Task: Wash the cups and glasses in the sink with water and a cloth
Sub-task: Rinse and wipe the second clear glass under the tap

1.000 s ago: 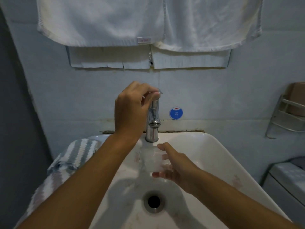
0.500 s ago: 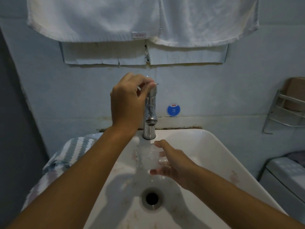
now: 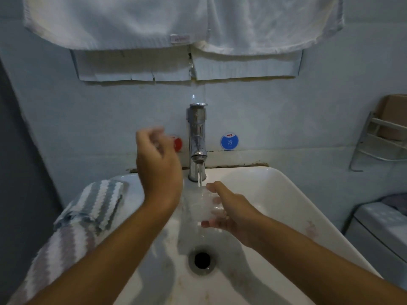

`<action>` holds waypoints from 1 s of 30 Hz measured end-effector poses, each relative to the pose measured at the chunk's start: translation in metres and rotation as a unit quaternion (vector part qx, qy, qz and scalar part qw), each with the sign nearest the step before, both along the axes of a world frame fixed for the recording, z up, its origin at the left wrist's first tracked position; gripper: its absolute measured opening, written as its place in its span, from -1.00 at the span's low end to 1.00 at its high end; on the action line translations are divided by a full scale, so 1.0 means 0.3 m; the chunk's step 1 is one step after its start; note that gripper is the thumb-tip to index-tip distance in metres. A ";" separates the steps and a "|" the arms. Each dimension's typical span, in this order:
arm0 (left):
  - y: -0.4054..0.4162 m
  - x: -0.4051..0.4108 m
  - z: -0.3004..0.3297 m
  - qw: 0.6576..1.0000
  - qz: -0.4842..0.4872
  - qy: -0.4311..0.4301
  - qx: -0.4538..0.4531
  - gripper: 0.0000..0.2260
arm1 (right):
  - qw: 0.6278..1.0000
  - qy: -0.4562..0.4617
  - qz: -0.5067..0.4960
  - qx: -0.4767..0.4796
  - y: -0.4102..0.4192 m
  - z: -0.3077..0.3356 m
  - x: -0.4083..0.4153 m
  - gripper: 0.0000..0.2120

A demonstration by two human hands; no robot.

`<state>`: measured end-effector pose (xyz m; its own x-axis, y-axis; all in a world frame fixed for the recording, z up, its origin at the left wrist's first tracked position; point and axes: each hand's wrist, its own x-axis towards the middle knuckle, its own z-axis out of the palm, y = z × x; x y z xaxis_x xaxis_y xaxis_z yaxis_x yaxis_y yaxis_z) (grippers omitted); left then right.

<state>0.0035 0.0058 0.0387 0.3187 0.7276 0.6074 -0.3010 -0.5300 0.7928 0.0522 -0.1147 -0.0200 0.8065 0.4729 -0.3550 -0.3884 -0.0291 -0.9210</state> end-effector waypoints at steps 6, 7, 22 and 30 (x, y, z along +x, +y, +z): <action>-0.041 -0.079 -0.199 0.935 -0.126 0.276 -0.183 -0.79 | 1.000 -0.023 -0.003 0.018 0.004 -0.013 -0.008 -0.62; -0.057 -0.086 -0.210 0.921 -0.169 0.293 -0.195 -0.76 | 0.999 -0.032 0.003 0.019 0.004 -0.018 -0.010 -0.63; -0.061 -0.038 -0.271 0.916 -0.204 0.273 -0.211 -0.60 | 0.987 -0.146 0.006 -0.067 0.039 -0.050 -0.036 -0.49; -0.068 -0.044 -0.259 0.904 -0.261 0.258 -0.221 -0.67 | 0.980 -0.199 0.025 0.022 0.007 -0.038 -0.037 -0.62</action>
<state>-0.0097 -0.0148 -0.0391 0.8461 0.5319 -0.0334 0.0517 -0.0196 0.9985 0.0413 -0.1127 -0.0316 0.8525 0.5228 0.0036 0.0020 0.0038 -1.0000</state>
